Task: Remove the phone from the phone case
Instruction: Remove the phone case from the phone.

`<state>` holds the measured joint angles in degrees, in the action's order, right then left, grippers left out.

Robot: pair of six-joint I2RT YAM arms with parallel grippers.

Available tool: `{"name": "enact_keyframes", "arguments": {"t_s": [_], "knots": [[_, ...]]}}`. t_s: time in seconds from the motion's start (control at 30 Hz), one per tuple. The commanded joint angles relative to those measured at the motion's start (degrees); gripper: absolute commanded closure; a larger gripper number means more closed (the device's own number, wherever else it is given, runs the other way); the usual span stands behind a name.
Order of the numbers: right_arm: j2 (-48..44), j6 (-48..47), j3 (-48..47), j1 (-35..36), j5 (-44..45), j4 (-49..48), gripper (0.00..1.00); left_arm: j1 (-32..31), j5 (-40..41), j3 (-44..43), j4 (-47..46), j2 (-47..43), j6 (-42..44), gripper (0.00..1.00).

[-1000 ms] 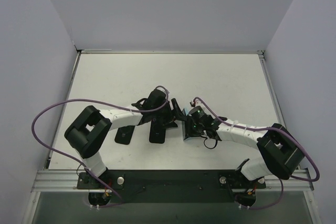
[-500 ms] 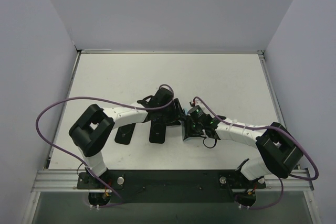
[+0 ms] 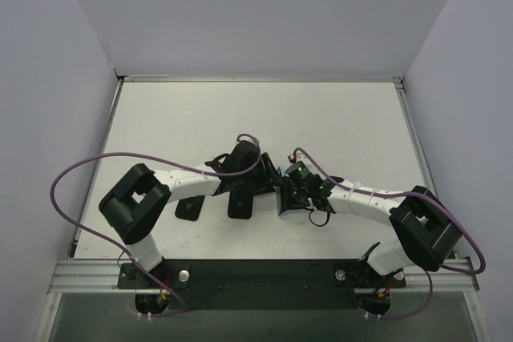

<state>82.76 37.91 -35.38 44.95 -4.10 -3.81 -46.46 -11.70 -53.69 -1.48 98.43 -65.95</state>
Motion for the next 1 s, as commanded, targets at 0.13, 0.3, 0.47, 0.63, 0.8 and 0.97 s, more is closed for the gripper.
{"name": "enact_keyframes", "arguments": {"t_s": [0.13,0.3,0.47,0.63,0.8,0.97], "knots": [[4.08,0.32,2.42,2.78,-7.06,8.21,1.0,-1.09,1.94,5.08,4.56,-0.87,-0.67,0.42],[3.72,0.67,3.12,2.86,-7.15,7.68,1.0,-1.0,2.47,6.4,4.2,-2.89,-1.63,0.42],[3.46,1.02,3.65,2.78,-7.5,7.33,1.0,-1.09,2.48,8.69,2.27,-4.3,-2.86,0.45],[2.85,1.2,3.74,2.77,-7.59,7.15,1.0,-1.0,2.74,9.48,0.07,-5.53,-3.39,0.51],[2.49,0.76,2.68,3.3,-6.02,9.26,1.0,-1.62,4.58,5.37,7.86,-4.65,-0.94,0.5],[1.26,0.5,0.4,3.74,-3.9,12.51,1.0,-3.55,11.26,-1.41,19.47,-3.34,1.26,0.5]]}}
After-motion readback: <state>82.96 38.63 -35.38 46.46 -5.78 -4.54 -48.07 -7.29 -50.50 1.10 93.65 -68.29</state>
